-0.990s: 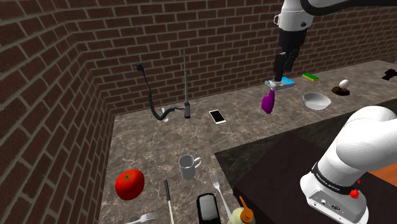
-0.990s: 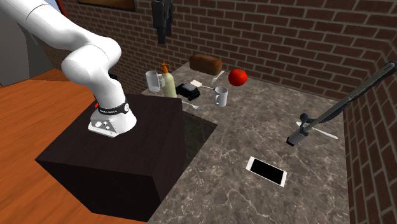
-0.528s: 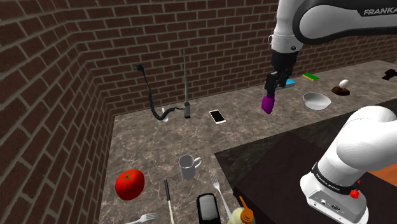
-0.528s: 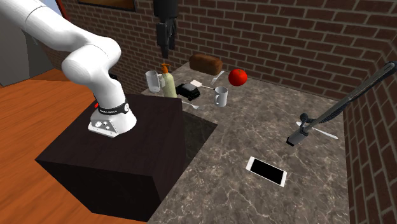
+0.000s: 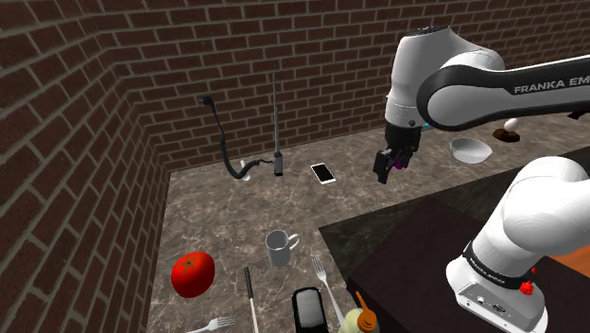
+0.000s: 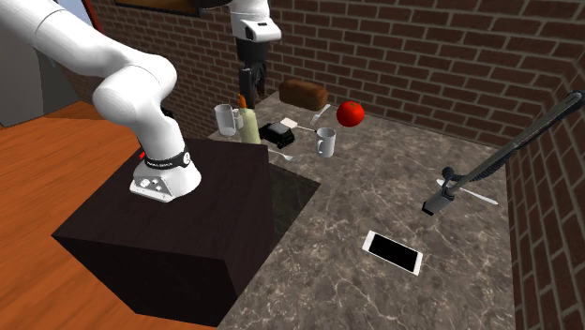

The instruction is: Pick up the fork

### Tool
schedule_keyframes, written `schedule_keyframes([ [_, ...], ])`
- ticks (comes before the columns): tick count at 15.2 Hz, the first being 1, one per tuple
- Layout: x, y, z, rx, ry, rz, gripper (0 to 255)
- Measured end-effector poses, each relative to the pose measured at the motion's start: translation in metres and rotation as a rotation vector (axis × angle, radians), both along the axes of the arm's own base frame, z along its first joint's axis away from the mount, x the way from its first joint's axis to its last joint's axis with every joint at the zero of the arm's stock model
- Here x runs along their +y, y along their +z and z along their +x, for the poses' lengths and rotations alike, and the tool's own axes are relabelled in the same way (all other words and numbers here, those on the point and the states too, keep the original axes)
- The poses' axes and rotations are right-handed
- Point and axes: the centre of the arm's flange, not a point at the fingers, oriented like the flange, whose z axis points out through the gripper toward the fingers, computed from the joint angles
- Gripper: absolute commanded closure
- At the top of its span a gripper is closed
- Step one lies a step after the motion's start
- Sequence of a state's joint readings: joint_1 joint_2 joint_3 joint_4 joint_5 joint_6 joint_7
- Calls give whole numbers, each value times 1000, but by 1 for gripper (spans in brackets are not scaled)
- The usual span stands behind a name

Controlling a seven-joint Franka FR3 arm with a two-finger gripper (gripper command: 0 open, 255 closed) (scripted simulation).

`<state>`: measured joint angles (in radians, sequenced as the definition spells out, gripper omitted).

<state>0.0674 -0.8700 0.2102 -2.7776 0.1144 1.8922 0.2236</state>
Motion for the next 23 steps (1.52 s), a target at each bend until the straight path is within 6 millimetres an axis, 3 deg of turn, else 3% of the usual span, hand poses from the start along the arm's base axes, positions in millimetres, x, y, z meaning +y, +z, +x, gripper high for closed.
schedule_keyframes([
  [14,93,-153,4,-44,-163,20,0],
  [23,158,-253,26,-67,-276,45,0],
])
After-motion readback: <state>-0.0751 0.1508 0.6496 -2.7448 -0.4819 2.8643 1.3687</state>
